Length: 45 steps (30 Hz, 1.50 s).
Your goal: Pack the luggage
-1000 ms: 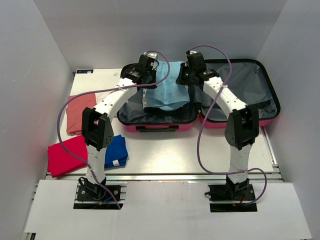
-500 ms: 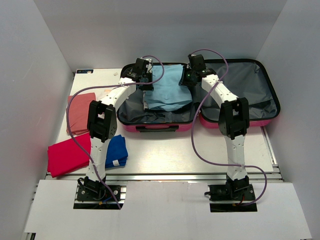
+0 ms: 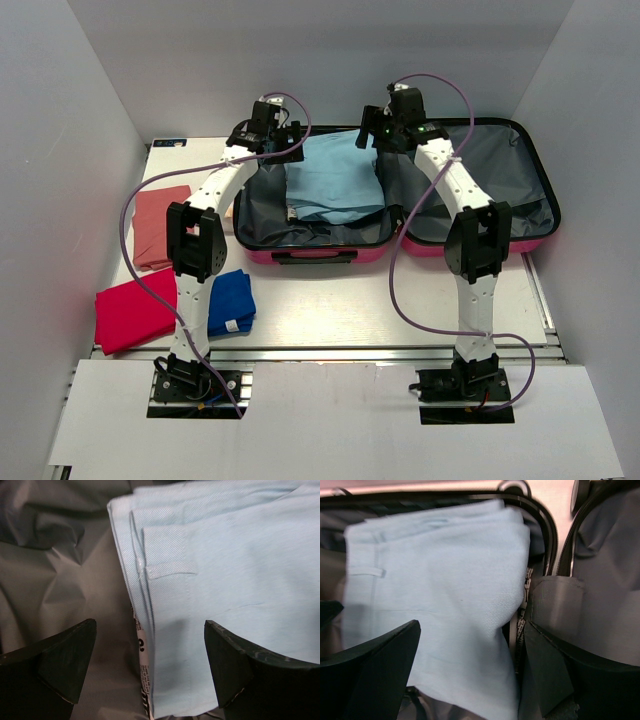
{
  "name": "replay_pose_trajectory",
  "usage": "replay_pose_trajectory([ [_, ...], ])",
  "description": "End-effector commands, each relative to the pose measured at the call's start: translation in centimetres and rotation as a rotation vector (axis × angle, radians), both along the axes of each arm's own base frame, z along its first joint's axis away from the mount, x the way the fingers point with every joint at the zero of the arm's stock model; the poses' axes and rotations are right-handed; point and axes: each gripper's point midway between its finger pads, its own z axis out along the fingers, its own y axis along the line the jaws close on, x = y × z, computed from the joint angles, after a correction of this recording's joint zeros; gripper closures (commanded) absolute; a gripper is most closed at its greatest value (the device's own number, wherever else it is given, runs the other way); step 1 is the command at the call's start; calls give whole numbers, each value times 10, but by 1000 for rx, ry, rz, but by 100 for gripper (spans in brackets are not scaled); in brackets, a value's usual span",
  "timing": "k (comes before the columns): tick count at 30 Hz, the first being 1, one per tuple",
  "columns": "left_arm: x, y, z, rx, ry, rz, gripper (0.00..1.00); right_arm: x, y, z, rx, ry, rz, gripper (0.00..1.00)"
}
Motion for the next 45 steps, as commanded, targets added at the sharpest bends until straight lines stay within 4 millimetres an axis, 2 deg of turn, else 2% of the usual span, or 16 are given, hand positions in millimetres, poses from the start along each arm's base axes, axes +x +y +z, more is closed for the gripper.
replay_pose_trajectory([
  [1,0,-1,100,-58,-200,10,2,-5,-4,70,20,-142,3,11],
  [5,-2,-33,93,-124,-190,-95,2,-16,28,45,101,-69,133,11],
  [9,2,-50,41,-162,-72,-137,2,-14,46,12,131,-1,152,11],
  [18,8,-60,-36,-201,70,-164,2,3,0,-84,-33,167,-119,11],
  [21,8,-65,-43,-219,92,-182,2,2,9,-71,-21,140,-46,11],
  [25,13,-66,-12,-232,19,-189,2,2,20,-21,-9,19,18,11],
  [32,-2,-45,95,-205,-145,-150,2,-36,35,47,-8,-57,115,11],
  [33,-14,-39,129,-212,-193,-144,2,-46,33,69,1,-91,118,11],
  [35,-43,-20,162,-189,-211,-111,2,-71,32,84,-3,-110,131,11],
  [37,-74,-1,151,-148,-142,-60,2,-90,26,73,-25,-79,112,11],
  [38,-87,15,153,-109,-141,9,2,-104,23,96,-2,-121,110,11],
  [40,-142,44,149,-113,-94,113,2,-127,14,72,-5,-65,92,11],
  [41,-160,59,142,-104,-80,175,2,-140,12,92,28,-120,97,11],
  [42,-196,73,168,-152,-136,205,2,-150,10,87,37,-108,98,11],
  [43,-221,86,124,-165,-37,285,2,-164,8,67,45,-64,108,11],
  [45,-270,123,123,-197,-59,464,2,-188,11,73,90,-74,154,11],
])
